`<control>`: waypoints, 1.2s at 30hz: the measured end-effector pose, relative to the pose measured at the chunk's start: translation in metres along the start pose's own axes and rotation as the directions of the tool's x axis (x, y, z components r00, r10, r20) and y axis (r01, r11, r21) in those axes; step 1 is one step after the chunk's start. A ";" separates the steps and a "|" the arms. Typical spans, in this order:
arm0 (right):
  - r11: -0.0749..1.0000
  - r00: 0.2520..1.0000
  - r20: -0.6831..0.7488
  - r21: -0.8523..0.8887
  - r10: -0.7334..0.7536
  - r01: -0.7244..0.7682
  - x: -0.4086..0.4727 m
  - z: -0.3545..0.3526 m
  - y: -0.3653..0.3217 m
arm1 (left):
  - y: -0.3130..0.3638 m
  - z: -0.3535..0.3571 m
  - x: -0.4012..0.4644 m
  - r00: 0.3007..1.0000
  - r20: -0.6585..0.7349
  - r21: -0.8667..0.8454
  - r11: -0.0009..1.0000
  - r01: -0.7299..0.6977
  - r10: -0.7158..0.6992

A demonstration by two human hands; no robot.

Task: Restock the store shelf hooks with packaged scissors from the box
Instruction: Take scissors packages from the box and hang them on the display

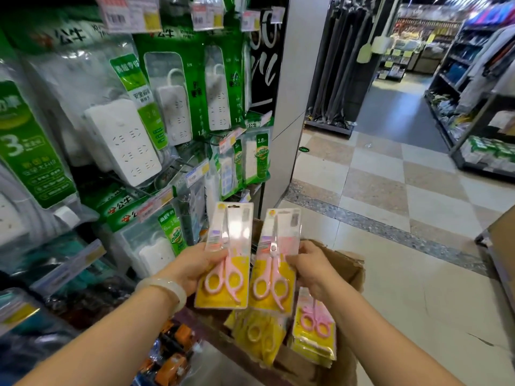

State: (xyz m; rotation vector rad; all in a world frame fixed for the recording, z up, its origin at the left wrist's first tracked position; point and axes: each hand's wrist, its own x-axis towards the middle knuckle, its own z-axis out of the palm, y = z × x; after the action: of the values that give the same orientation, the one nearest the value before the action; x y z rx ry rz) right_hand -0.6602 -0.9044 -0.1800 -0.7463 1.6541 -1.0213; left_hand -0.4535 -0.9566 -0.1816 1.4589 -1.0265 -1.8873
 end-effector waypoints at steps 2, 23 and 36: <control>1.000 0.998 0.060 -0.001 -0.025 0.025 0.003 0.005 -0.009 | 0.004 -0.003 -0.007 0.997 -0.029 0.011 0.998 -0.065 0.065; 0.929 0.740 0.581 0.081 -0.339 0.362 -0.110 0.266 -0.038 | -0.049 -0.174 -0.212 0.553 -0.788 -0.030 0.880 -0.474 0.272; 0.900 0.470 0.797 0.199 -0.379 0.388 -0.318 0.414 0.010 | -0.143 -0.287 -0.426 0.307 -0.919 0.036 0.829 -0.558 0.247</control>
State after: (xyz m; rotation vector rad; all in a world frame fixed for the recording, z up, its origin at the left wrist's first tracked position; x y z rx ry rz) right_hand -0.1707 -0.7398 -0.1059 -1.3998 0.6490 -0.7461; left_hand -0.0571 -0.6091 -0.0999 1.5007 -0.4369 -0.5775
